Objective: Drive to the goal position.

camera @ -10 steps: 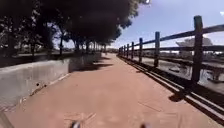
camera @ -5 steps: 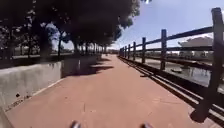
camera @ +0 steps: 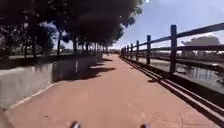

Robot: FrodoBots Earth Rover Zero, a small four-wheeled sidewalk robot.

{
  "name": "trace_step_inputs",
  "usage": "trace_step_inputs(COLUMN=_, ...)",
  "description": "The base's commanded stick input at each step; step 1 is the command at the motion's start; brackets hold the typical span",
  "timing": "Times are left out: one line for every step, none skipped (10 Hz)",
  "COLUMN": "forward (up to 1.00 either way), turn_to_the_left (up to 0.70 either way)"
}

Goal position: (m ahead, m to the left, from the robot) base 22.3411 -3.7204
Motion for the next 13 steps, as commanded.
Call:
trace_step_inputs(forward=1.00, turn_to_the_left=0.00)
trace_step_inputs(forward=1.00, turn_to_the_left=0.00)
trace_step_inputs(forward=1.00, turn_to_the_left=0.00)
trace_step_inputs(forward=1.00, turn_to_the_left=0.00)
trace_step_inputs(forward=1.00, turn_to_the_left=0.00)
trace_step_inputs(forward=1.00, turn_to_the_left=0.00)
trace_step_inputs(forward=1.00, turn_to_the_left=0.00)
trace_step_inputs(forward=1.00, turn_to_the_left=0.00)
trace_step_inputs(forward=1.00, turn_to_the_left=0.00)
trace_step_inputs(forward=1.00, turn_to_the_left=0.00)
trace_step_inputs(forward=1.00, turn_to_the_left=0.00)
trace_step_inputs(forward=1.00, turn_to_the_left=0.00)
trace_step_inputs(forward=1.00, turn_to_the_left=0.00)
